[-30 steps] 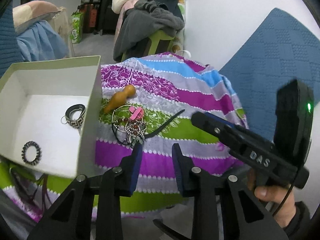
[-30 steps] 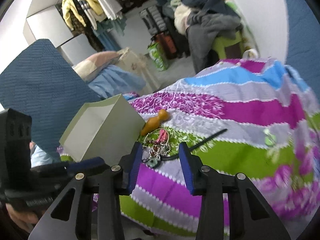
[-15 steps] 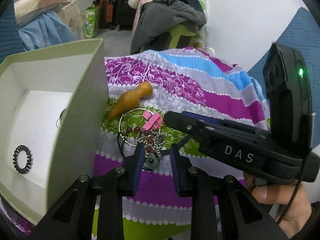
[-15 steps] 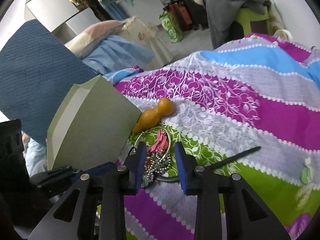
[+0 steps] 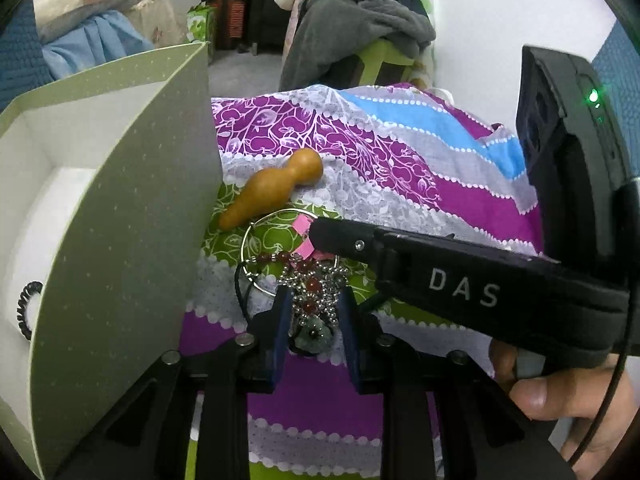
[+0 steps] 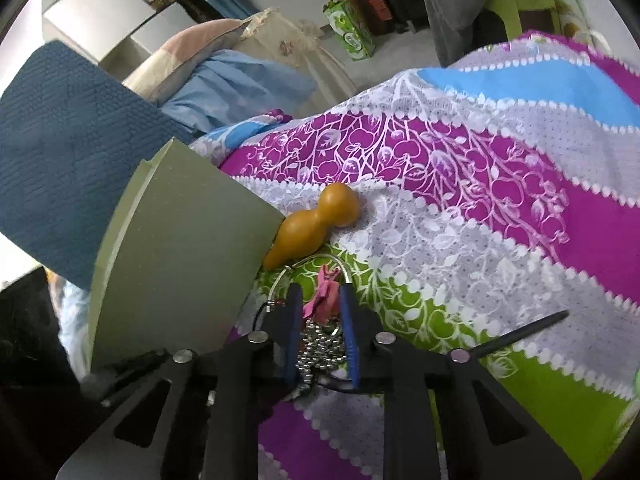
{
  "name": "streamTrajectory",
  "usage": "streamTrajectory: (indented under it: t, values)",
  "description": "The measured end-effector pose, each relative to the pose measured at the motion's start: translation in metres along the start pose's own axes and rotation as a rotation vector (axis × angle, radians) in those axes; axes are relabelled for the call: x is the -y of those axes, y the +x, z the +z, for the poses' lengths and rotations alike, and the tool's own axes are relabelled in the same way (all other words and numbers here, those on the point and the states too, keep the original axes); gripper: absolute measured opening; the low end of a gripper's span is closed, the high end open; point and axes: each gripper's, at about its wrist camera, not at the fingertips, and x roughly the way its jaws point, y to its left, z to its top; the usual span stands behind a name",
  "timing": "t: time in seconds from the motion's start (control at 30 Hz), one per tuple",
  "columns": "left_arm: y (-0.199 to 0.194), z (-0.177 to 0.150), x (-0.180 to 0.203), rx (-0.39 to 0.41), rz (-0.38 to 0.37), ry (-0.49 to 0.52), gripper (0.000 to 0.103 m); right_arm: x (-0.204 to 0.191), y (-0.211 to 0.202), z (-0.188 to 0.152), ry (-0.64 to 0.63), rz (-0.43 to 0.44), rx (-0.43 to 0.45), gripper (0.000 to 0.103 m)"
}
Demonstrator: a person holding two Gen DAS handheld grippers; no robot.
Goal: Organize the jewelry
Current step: 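Grasp beaded bracelet with left gripper while right gripper grasps pink hair clip, then carry bracelet in left gripper and pink clip in right gripper over the box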
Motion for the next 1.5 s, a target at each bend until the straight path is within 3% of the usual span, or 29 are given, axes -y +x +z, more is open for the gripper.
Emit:
streamTrajectory:
  t: [0.2,0.5,0.6,0.7,0.77,1.2,1.37,1.5]
  values:
    - [0.005,-0.001,0.000,-0.016,0.000,-0.002,0.022,-0.002,-0.002,-0.003,-0.011,-0.016,0.004,0.006]
    - [0.009,0.001,0.002,-0.004,0.010,0.012,0.022,0.011,-0.033,-0.005,0.034,-0.027,0.083,0.005]
    - [0.012,0.002,0.003,-0.006,0.017,0.029,0.014,0.017,-0.044,-0.009,0.044,-0.066,0.098,0.005]
    - [0.014,0.003,0.005,-0.015,0.015,0.053,0.013,0.020,-0.050,-0.013,0.061,-0.083,0.103,0.005]
    - [0.015,0.004,0.005,-0.018,0.016,0.063,0.005,0.021,-0.054,-0.017,0.053,-0.116,0.103,0.005]
    - [-0.029,0.007,0.010,0.027,-0.100,0.075,0.005,0.015,-0.074,-0.051,0.081,-0.265,0.100,0.005]
    - [-0.050,0.006,0.015,0.045,-0.132,0.112,0.005,0.008,-0.097,-0.065,0.134,-0.254,0.147,0.005]
    - [-0.064,0.007,0.016,0.054,-0.160,0.121,0.005,-0.002,-0.118,-0.082,0.156,-0.295,0.195,0.005]
